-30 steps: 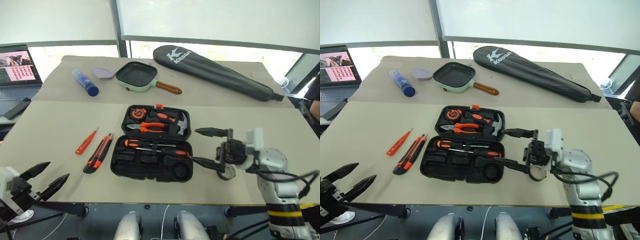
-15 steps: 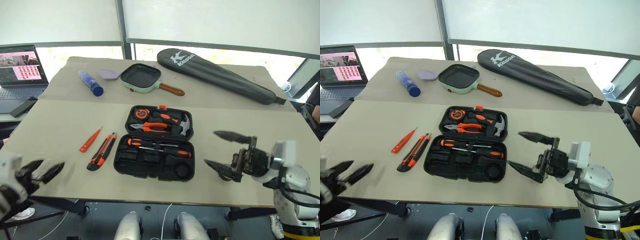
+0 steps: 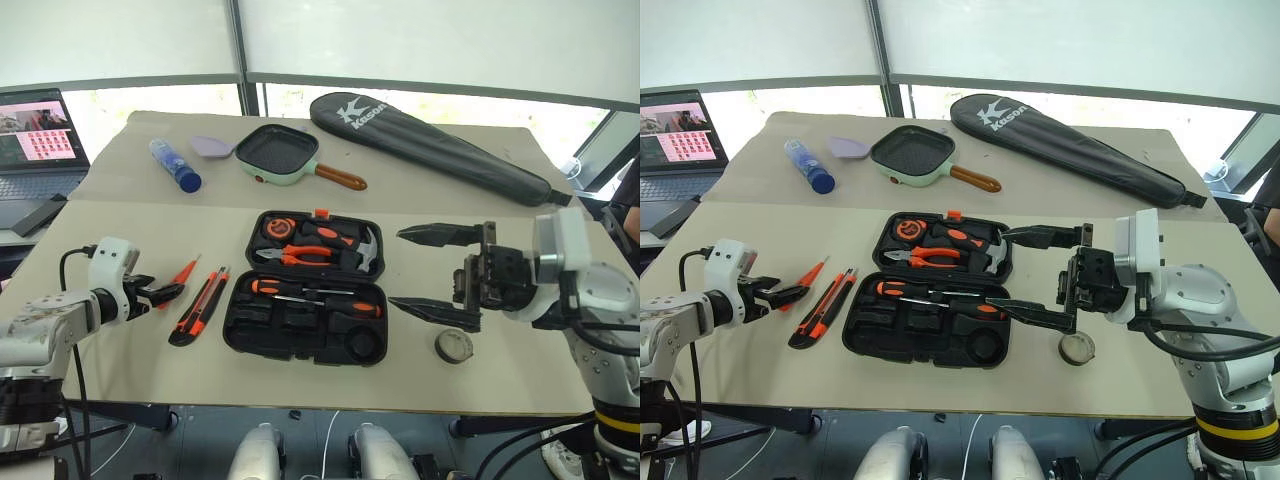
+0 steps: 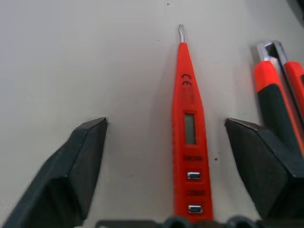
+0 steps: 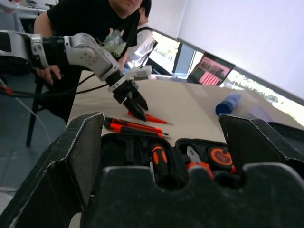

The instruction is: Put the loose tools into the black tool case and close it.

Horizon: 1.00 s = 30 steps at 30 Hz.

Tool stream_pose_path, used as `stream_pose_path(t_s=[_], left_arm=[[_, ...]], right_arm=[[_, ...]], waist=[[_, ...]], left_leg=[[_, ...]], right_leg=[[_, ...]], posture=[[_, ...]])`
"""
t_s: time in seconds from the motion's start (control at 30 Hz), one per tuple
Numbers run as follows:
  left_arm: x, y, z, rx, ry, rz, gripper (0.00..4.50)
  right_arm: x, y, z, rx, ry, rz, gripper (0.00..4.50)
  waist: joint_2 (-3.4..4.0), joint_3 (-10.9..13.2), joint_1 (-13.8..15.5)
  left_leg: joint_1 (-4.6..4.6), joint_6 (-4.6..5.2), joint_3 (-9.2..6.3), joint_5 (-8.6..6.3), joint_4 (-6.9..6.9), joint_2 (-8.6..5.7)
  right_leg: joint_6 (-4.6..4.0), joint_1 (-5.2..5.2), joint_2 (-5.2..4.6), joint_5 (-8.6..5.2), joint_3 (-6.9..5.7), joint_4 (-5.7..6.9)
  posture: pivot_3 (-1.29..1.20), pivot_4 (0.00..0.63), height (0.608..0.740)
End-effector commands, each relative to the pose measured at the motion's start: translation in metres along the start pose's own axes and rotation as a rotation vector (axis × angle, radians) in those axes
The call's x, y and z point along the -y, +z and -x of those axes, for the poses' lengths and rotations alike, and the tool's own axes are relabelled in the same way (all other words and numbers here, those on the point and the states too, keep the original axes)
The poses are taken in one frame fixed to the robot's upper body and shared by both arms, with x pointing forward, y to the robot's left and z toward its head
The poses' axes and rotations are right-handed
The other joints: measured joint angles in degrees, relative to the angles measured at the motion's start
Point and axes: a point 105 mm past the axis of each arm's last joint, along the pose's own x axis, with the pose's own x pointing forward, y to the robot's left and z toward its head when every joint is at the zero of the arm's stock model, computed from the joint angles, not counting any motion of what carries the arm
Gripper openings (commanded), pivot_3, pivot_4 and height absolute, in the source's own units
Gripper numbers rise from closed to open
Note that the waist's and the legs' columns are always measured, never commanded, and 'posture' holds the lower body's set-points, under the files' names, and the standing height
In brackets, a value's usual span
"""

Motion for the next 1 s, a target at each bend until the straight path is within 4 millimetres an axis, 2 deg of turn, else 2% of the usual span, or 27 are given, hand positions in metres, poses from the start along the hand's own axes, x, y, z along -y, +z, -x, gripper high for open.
stream_pose_path(t_s=[0.03, 0.13, 0.17, 0.23, 0.33, 0.43, 0.5, 0.6, 0.67, 0.77, 1.0], left_arm=[[0.006, -0.020, -0.006, -0.059, -0.055, 0.012, 2.29], [0.008, -0.017, -0.006, -0.017, -0.084, 0.007, 1.29], [0.007, -0.014, -0.005, 0.008, -0.092, 0.005, 0.78], [0.011, 0.007, 0.001, 0.136, -0.151, -0.034, 0.45], [0.030, 0.044, 0.016, 0.312, -0.313, -0.193, 0.45], [0.069, 0.065, 0.030, 0.401, -0.564, -0.412, 0.45], [0.091, 0.064, 0.032, 0.376, -0.678, -0.535, 0.45], [0.132, 0.053, 0.027, 0.261, -0.859, -0.771, 0.45], [0.150, 0.054, 0.021, 0.224, -0.899, -0.788, 0.45], [0.163, 0.047, 0.010, 0.153, -0.910, -0.870, 0.45], [0.160, 0.034, -0.012, 0.040, -0.860, -0.980, 0.45]], right_arm=[[0.003, 0.009, 0.003, 0.005, 0.005, 0.017, 4.50], [0.003, 0.006, 0.007, -0.015, 0.002, 0.008, 4.50], [0.003, 0.005, 0.009, -0.018, 0.000, 0.005, 4.50], [0.004, 0.005, 0.012, -0.016, -0.019, 0.009, 4.50], [0.004, 0.008, 0.017, 0.000, -0.040, 0.018, 4.50], [0.005, 0.008, 0.025, 0.001, -0.071, 0.008, 4.50], [0.002, 0.001, 0.032, -0.046, -0.076, -0.014, 4.50], [-0.006, -0.020, 0.045, -0.207, -0.077, -0.090, 4.50], [-0.012, -0.029, 0.047, -0.272, -0.070, -0.155, 4.50], [-0.017, -0.044, 0.046, -0.366, -0.056, -0.184, 4.50], [-0.009, -0.050, 0.031, -0.375, -0.073, -0.171, 4.50]], waist=[[0.01, 0.0, 0.0], [0.01, 0.0, 0.1], [0.01, 0.0, 0.2], [0.00, 0.0, 0.4], [-0.17, 0.1, 0.5], [-0.26, 0.1, 0.8], [-0.25, 0.1, 1.0], [-0.17, 0.2, 1.4], [-0.17, 0.2, 1.4], [-0.18, 0.2, 1.1], [-0.16, 0.2, 0.1]], left_leg=[[0.01, 0.00, 0.00, 0.00, 0.00, 0.00], [-0.03, 0.00, 0.00, 0.00, 0.00, 0.00], [-0.05, 0.00, 0.00, 0.00, 0.00, -0.01], [-0.08, 0.00, 0.00, 0.00, 0.00, -0.02], [-0.21, 0.01, 0.03, 0.00, 0.02, -0.02], [-0.31, 0.00, 0.08, 0.00, 0.06, 0.01], [-0.38, 0.00, 0.12, 0.00, 0.05, 0.01], [-0.48, 0.05, 0.17, -0.03, 0.04, -0.04], [-0.53, 0.07, 0.22, -0.04, 0.04, -0.13], [-0.58, 0.08, 0.17, -0.03, 0.10, -0.11], [-0.57, 0.08, 0.08, -0.03, 0.11, -0.04]], right_leg=[[0.00, 0.00, -0.03, 0.00, 0.00, 0.00], [0.02, 0.00, -0.07, -0.01, 0.00, -0.04], [0.05, 0.00, -0.12, -0.02, 0.00, -0.06], [0.09, 0.00, -0.16, -0.02, 0.00, -0.08], [0.12, -0.04, -0.16, 0.00, -0.02, -0.13], [0.09, -0.08, -0.12, 0.02, -0.13, -0.17], [0.09, -0.01, -0.13, 0.03, -0.21, -0.35], [0.17, 0.00, -0.16, 0.06, -0.19, -0.52], [0.21, -0.01, -0.16, 0.08, -0.15, -0.57], [0.23, -0.03, -0.03, 0.10, -0.15, -0.56], [0.23, -0.06, 0.12, 0.10, -0.08, -0.52]], posture=[[0.00, 0.150, 0.740], [0.00, 0.150, 0.740], [0.00, 0.150, 0.740], [0.00, 0.150, 0.740], [0.00, 0.150, 0.740], [0.00, 0.150, 0.740], [0.00, 0.150, 0.740], [0.00, 0.150, 0.740], [0.00, 0.150, 0.740], [0.00, 0.150, 0.740], [0.00, 0.150, 0.740]])
